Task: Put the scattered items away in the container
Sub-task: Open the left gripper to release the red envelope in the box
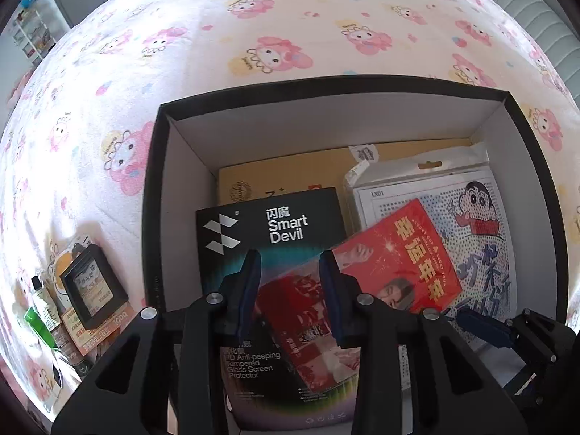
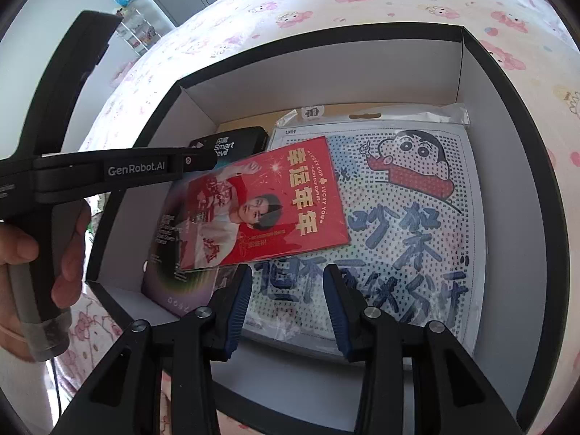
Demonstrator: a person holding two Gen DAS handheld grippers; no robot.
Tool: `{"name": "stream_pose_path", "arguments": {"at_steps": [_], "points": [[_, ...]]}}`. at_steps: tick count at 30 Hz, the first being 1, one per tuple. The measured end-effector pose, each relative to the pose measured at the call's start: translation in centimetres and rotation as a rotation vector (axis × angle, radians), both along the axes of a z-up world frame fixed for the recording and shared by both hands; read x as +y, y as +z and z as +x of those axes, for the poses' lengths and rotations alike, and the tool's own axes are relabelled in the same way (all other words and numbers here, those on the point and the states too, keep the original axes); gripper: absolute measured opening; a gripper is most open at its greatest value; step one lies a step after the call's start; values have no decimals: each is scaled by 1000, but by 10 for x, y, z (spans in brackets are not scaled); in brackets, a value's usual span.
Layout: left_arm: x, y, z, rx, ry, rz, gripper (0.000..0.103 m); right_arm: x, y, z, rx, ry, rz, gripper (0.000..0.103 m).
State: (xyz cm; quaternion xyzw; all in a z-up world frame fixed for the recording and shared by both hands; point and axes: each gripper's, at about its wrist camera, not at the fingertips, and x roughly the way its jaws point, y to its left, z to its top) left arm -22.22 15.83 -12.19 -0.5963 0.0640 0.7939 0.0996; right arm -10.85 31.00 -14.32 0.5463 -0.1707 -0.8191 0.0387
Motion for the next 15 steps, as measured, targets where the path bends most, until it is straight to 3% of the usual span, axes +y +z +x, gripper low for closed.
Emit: {"name": "stream_pose_path", "arguments": {"at_steps": [6, 10, 13, 15], "points": [[4, -13, -7, -48, 19, 11, 33, 9, -1, 3, 9, -37, 17, 37], [-3, -14, 1, -169, 38, 43, 33, 6, -1, 1, -5, -9, 40, 38], [-2, -14, 16, -201, 8, 53, 33, 7, -2, -10, -39, -2, -1, 45], [-4, -9, 21, -207, -4, 117, 33, 12, -1, -16, -48, -11, -40, 45]]}}
